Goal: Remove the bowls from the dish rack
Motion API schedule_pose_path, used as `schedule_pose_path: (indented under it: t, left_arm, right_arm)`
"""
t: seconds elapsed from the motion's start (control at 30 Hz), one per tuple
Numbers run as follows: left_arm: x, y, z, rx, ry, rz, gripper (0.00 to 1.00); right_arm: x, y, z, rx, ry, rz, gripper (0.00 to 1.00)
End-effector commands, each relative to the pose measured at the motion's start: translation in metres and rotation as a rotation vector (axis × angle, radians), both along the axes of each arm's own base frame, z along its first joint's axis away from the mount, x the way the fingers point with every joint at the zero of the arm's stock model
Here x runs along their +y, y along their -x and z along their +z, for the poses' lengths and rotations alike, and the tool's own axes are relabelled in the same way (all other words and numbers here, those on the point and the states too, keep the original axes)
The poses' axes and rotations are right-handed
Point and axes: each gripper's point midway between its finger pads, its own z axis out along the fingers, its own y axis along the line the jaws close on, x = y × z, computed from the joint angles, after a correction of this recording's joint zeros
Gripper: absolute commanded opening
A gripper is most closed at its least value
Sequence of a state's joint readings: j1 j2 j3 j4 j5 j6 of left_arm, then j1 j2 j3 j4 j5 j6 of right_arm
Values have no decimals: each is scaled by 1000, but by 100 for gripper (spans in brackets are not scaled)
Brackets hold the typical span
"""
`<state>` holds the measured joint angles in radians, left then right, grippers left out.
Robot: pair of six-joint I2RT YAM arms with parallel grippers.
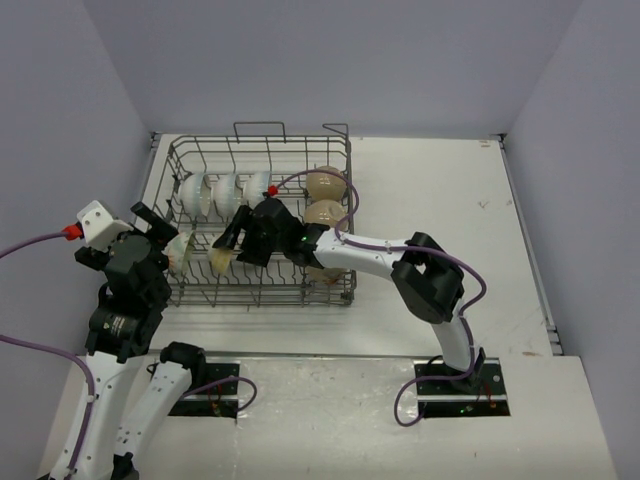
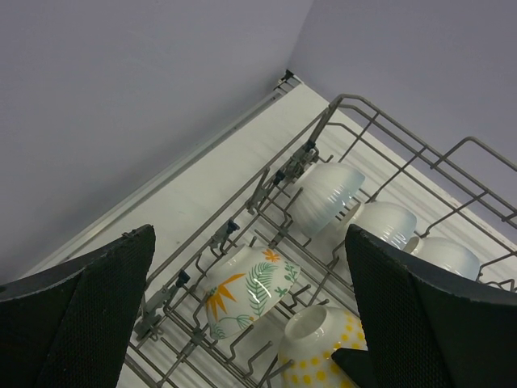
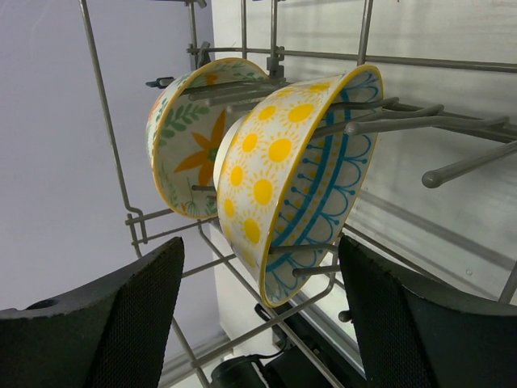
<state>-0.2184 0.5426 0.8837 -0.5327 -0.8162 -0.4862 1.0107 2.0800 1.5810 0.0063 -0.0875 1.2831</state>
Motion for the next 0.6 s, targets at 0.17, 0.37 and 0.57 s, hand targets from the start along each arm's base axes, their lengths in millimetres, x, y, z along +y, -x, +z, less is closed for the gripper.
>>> schedule_pose_path:
  t: [0.17, 0.37, 0.57]
  left_arm:
    - [0, -2, 7, -36, -2, -1, 100]
    - [0, -2, 8, -38, -3, -1, 100]
    - [0, -1, 7, -38, -3, -1, 100]
  right_arm:
    - [-11, -23, 48, -119, 4, -78, 78]
    - [-15, -25, 57, -161, 44, -94, 78]
    - [-7, -27, 54, -161, 54, -78, 78]
